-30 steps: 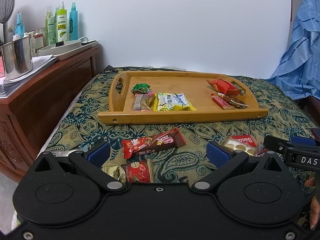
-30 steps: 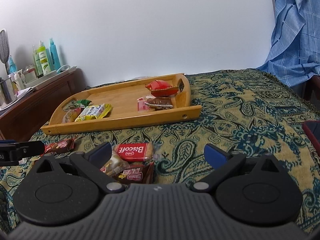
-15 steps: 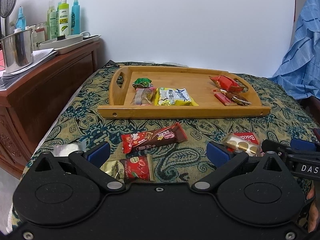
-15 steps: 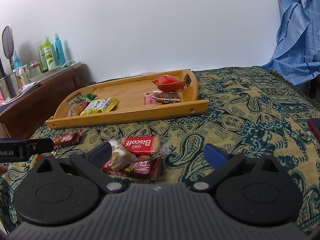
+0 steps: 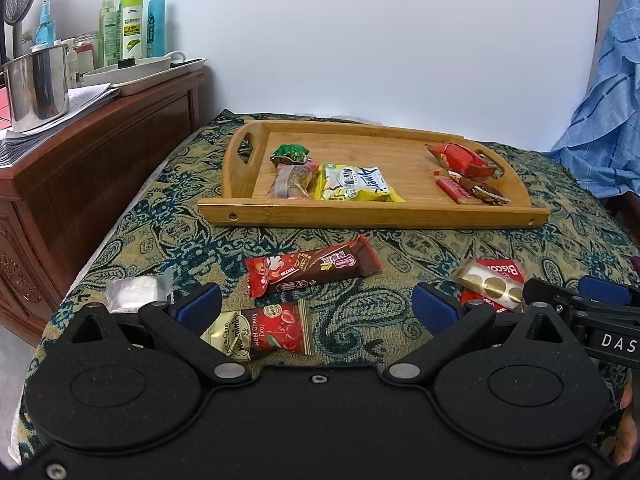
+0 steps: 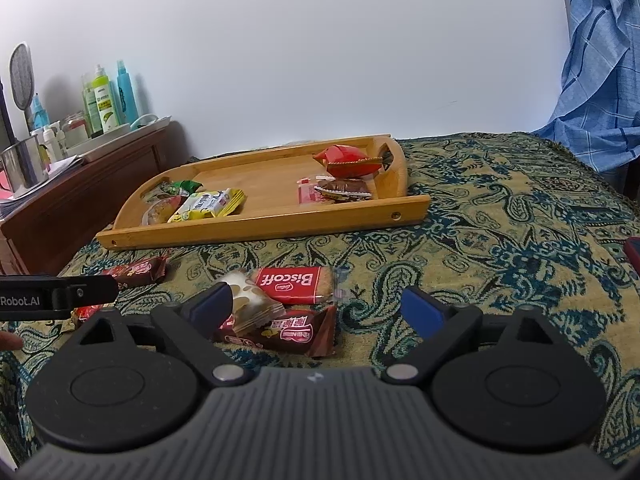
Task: Organize snacks
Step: 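Grasp the chocolate wafer bar with the left tool while the right tool grasps the round cookie pack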
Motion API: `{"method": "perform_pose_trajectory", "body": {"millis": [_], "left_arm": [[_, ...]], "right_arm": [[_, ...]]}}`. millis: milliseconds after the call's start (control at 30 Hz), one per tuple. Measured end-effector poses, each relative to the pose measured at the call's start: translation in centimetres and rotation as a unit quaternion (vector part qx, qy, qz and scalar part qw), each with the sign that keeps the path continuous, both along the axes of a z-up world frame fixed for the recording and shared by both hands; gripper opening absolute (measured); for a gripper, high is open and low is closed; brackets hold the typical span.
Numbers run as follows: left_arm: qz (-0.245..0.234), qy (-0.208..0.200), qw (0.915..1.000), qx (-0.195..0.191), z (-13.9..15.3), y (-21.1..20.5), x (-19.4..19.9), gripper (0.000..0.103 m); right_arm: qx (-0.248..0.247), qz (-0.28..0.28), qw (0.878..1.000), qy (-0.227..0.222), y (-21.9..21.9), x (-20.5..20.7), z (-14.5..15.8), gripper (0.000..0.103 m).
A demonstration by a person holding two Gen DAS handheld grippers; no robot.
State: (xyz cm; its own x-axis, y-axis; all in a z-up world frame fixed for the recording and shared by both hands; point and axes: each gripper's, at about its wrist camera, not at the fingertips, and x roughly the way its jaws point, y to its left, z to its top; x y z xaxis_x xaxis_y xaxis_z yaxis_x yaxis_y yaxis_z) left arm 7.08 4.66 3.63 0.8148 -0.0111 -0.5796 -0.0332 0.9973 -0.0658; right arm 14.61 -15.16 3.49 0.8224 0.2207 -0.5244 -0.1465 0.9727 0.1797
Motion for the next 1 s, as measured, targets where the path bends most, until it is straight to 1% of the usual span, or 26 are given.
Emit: {"method": "perform_pose_trajectory", "body": {"millis": [133, 300, 433, 533, 633, 700, 767, 867, 900, 1000], "left_arm": [[-0.003, 0.001, 1.0, 0.0, -0.1, -0.1, 0.1, 0.099], [-0.006, 0.005, 1.0, -0.001, -0.4, -0.2, 0.2, 0.092], [-0.013, 0.008, 0.9999, -0.005, -0.5, -0.4, 0.3, 0.09], [-0.019, 0.006, 0.9998, -0.004, -0.6, -0.5, 0.2, 0.086], [-0.018, 0.005, 0.9998, -0.003, -0.6, -0.5, 0.1, 0.08], [-0.015, 0.004, 0.9999, -0.004, -0.6, -0.4, 0.1, 0.074], [-0.006, -0.006, 1.0, -0.002, -0.4, -0.1, -0.2, 0.073], [-0.006, -0.035, 0.9992, 0.015, 0.3, 0.1, -0.2, 0.073], [-0.007, -0.04, 0.999, 0.02, 0.4, 0.2, 0.1, 0.076], [-0.006, -0.034, 0.9992, 0.02, 0.5, 0.7, 1.5, 0.082]], "right_arm": [[0.0, 0.0, 1.0, 0.001, 0.1, 0.1, -0.1, 0.093], [0.001, 0.0, 1.0, 0.002, 0.3, 0.2, -0.3, 0.088], [0.004, -0.001, 1.0, 0.002, 0.5, 0.4, -0.4, 0.088], [0.005, 0.001, 1.0, 0.003, 0.6, 0.5, -0.5, 0.087], [-0.007, 0.007, 1.0, -0.003, 1.0, 0.4, -0.4, 0.086], [-0.017, 0.012, 1.0, -0.007, 1.4, 0.2, -0.4, 0.086], [-0.027, 0.018, 0.999, -0.014, 1.7, -0.1, -0.3, 0.086], [-0.043, 0.031, 0.998, -0.03, 2.3, -0.2, -0.1, 0.086], [-0.048, 0.038, 0.998, -0.033, 2.5, -0.2, 0.0, 0.086], [-0.062, 0.063, 0.995, -0.035, 3.4, 0.3, 0.0, 0.084]]}}
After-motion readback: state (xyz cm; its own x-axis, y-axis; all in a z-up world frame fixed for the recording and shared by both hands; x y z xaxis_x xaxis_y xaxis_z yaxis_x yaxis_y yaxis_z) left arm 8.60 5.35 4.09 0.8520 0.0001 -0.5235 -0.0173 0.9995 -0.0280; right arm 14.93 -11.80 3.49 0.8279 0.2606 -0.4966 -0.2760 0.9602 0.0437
